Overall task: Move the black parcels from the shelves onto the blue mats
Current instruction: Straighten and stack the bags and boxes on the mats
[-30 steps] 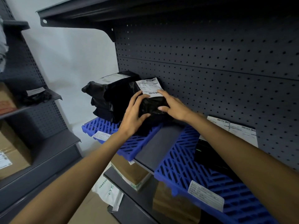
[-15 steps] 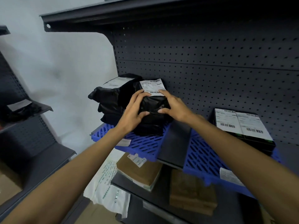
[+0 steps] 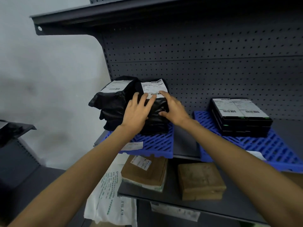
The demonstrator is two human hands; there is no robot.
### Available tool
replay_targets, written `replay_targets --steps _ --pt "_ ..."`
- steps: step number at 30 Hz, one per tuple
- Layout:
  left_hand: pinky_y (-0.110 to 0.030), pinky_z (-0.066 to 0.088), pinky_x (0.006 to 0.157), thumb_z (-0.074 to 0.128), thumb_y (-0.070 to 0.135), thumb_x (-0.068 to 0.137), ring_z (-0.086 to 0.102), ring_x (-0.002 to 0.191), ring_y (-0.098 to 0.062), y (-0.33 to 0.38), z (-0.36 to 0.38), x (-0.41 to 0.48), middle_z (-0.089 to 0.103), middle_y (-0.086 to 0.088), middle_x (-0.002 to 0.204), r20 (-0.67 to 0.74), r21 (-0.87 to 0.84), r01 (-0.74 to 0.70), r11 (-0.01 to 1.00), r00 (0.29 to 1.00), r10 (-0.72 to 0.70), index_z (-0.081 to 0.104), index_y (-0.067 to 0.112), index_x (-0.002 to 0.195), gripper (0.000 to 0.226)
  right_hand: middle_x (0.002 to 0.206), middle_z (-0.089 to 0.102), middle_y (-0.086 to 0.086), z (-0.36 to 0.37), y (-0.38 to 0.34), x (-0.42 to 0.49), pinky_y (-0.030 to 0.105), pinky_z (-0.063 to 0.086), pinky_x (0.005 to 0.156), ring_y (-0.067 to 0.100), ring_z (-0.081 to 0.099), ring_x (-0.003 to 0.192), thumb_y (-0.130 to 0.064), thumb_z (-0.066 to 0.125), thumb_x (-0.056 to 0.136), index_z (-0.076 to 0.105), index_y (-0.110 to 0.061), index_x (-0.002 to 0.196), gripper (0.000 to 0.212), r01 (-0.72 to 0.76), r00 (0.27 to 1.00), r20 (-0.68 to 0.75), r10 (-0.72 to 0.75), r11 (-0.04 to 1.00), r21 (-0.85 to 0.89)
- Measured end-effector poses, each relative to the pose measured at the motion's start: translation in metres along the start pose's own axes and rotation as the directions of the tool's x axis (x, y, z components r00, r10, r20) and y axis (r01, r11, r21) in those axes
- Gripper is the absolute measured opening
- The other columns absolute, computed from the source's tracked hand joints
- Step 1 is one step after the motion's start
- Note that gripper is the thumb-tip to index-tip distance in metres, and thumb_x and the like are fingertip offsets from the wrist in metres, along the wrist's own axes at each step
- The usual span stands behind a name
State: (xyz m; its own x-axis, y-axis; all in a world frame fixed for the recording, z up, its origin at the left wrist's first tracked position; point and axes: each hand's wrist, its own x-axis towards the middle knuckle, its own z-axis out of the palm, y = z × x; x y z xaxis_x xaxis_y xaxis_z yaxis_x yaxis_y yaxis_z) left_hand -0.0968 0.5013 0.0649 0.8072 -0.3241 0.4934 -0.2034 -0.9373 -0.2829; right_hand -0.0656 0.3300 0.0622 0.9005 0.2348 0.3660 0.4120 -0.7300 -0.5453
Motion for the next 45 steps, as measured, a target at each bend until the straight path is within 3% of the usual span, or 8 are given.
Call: replay_targets --steps 6,11,15,21,27,31,37,45 --pt "-0.052 0.027 0.110 0.083 0.028 0.071 0.035 0.139 -0.033 -0.009 0.009 0.004 0.044 -0.011 0.145 -0.049 0.126 -0.045 0.991 0.997 0.051 0.028 0.017 0.151 0.097 0.142 0.044 0.016 0.006 -0.011 0.004 0.042 0.043 0.097 0.033 0.049 0.125 -0.012 0.071 0.087 0.019 -0.027 0.153 0.086 -0.027 1.000 0.003 0.027 0.996 -0.086" --pt "-0.064 0.003 0.115 0.077 0.040 0.077 0.011 0.150 -0.038 -0.021 0.010 -0.005 0.033 -0.008 0.156 -0.102 0.117 -0.079 0.990 0.991 0.091 0.018 0.021 0.156 0.101 0.151 0.033 0.012 0.007 -0.015 -0.006 0.049 0.048 0.096 0.035 0.051 0.124 -0.017 0.067 0.091 0.006 -0.035 0.154 0.090 -0.011 1.000 0.010 0.012 0.993 -0.120" --pt "-0.063 0.009 0.116 0.070 0.063 0.074 0.010 0.150 -0.036 -0.044 0.011 -0.021 0.018 -0.004 0.163 -0.220 0.074 -0.057 0.996 0.973 0.072 0.012 0.027 0.157 0.107 0.163 -0.013 0.002 0.019 -0.011 -0.034 0.046 0.058 0.071 0.038 0.056 0.116 -0.027 0.067 0.090 -0.003 -0.038 0.154 0.096 0.070 0.988 -0.114 -0.107 0.954 -0.292" --pt "-0.071 0.011 0.110 0.072 0.070 0.063 0.006 0.148 -0.043 -0.097 0.020 -0.040 0.011 -0.008 0.163 -0.102 -0.068 0.131 0.989 0.985 -0.138 0.010 0.030 0.157 0.119 0.159 -0.029 0.000 0.041 -0.010 -0.046 0.045 0.060 0.079 0.044 0.011 0.146 -0.031 0.078 0.081 -0.015 -0.041 0.152 0.117 0.113 0.986 -0.055 -0.159 0.865 -0.490" --pt "-0.073 0.032 0.103 0.088 0.037 0.066 -0.007 0.144 -0.054 -0.106 0.038 -0.040 -0.003 -0.009 0.163 0.047 -0.223 0.218 0.950 0.976 -0.213 0.002 0.041 0.155 0.123 0.158 -0.031 0.000 0.061 -0.017 -0.035 0.035 0.059 0.059 0.044 0.018 0.142 -0.004 0.077 0.079 -0.010 -0.046 0.152 0.121 0.097 0.987 -0.078 -0.143 0.902 -0.421" --pt "-0.060 0.056 0.076 0.090 0.022 0.065 0.006 0.143 -0.052 -0.106 0.047 -0.038 0.008 -0.009 0.161 -0.024 -0.248 0.214 0.945 0.974 -0.227 0.009 0.042 0.155 0.123 0.160 -0.025 -0.001 0.075 -0.020 -0.022 0.033 0.058 0.055 0.044 0.024 0.139 -0.008 0.082 0.074 -0.007 -0.047 0.152 0.125 0.105 0.982 -0.099 -0.161 0.900 -0.422" --pt "-0.055 0.059 0.066 0.091 0.026 0.062 0.015 0.141 -0.047 -0.109 0.053 -0.037 0.016 -0.005 0.159 -0.070 -0.247 0.216 0.945 0.968 -0.240 0.010 0.042 0.154 0.124 0.161 -0.019 -0.002 0.092 -0.025 -0.006 0.031 0.055 0.046 0.047 0.033 0.133 -0.017 0.090 0.065 -0.007 -0.047 0.152 0.133 0.081 0.976 -0.146 -0.161 0.892 -0.446" --pt "-0.059 0.055 0.079 0.092 0.030 0.059 0.007 0.145 -0.051 -0.122 0.070 -0.053 -0.011 -0.005 0.164 -0.112 -0.287 0.218 0.933 0.960 -0.258 0.002 0.040 0.155 0.133 0.163 -0.009 0.002 0.085 -0.018 -0.010 0.042 0.061 0.069 0.045 0.026 0.137 -0.030 0.088 0.066 0.000 -0.040 0.155 0.126 0.116 0.956 -0.171 -0.238 0.843 -0.526"
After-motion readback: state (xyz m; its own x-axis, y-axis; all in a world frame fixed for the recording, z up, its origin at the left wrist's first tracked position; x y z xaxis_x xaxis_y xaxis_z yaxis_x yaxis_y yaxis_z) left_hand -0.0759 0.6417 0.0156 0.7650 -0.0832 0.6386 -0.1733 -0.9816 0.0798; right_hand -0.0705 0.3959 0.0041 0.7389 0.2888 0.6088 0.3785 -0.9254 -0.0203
